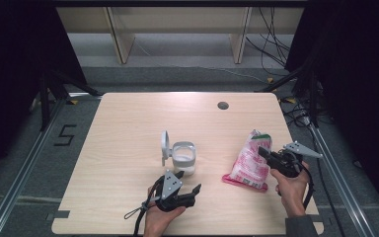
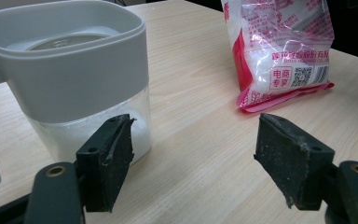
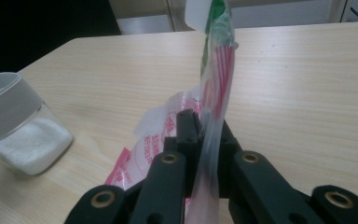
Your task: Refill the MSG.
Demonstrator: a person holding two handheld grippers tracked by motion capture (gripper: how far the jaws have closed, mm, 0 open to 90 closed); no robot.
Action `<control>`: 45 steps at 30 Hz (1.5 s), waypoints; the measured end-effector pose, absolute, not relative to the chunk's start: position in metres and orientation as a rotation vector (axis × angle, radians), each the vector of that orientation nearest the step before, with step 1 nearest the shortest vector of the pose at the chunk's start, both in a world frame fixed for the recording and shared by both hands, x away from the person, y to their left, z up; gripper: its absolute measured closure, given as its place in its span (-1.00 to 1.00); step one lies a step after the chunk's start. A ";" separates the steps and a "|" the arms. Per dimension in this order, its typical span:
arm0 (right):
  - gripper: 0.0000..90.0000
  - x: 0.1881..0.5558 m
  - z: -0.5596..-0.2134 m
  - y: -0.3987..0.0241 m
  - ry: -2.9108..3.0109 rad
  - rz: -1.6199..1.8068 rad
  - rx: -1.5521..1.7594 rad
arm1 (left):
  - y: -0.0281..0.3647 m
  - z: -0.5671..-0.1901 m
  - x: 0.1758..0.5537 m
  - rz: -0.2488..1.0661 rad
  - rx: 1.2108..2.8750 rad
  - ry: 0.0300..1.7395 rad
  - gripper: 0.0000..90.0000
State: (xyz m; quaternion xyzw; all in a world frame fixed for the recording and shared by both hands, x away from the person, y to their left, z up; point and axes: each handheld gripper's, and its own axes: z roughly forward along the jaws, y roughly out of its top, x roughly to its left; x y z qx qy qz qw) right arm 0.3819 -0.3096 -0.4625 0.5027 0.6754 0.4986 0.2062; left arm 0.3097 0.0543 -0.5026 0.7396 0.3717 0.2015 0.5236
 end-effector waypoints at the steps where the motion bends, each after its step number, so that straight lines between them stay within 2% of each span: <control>1: 0.90 0.382 -0.462 -0.310 1.886 1.402 1.400 | 0.054 -0.503 0.310 0.483 1.774 0.887 -0.40; 11: 0.59 0.383 -0.468 -0.312 1.870 1.360 1.456 | 0.056 -0.504 0.310 0.488 1.771 0.894 -0.40; 15: 0.53 0.384 -0.474 -0.315 1.870 1.357 1.478 | 0.057 -0.504 0.310 0.486 1.771 0.895 -0.40; 17: 0.45 0.383 -0.473 -0.315 1.870 1.351 1.491 | 0.057 -0.504 0.309 0.490 1.774 0.900 -0.40; 19: 0.28 0.384 -0.473 -0.317 1.855 1.298 1.469 | 0.060 -0.503 0.310 0.504 1.795 0.873 -0.40; 23: 0.14 0.376 -0.469 -0.318 1.809 1.325 1.571 | 0.060 -0.504 0.310 0.488 1.765 0.902 -0.40; 30: 0.07 0.368 -0.469 -0.323 1.804 1.325 1.481 | 0.061 -0.503 0.309 0.491 1.772 0.908 -0.40; 37: 0.01 0.355 -0.462 -0.311 1.802 1.286 1.498 | 0.067 -0.502 0.309 0.487 1.752 0.915 -0.41; 45: -0.02 0.345 -0.463 -0.295 1.889 1.310 1.375 | 0.074 -0.501 0.309 0.498 1.752 0.939 -0.40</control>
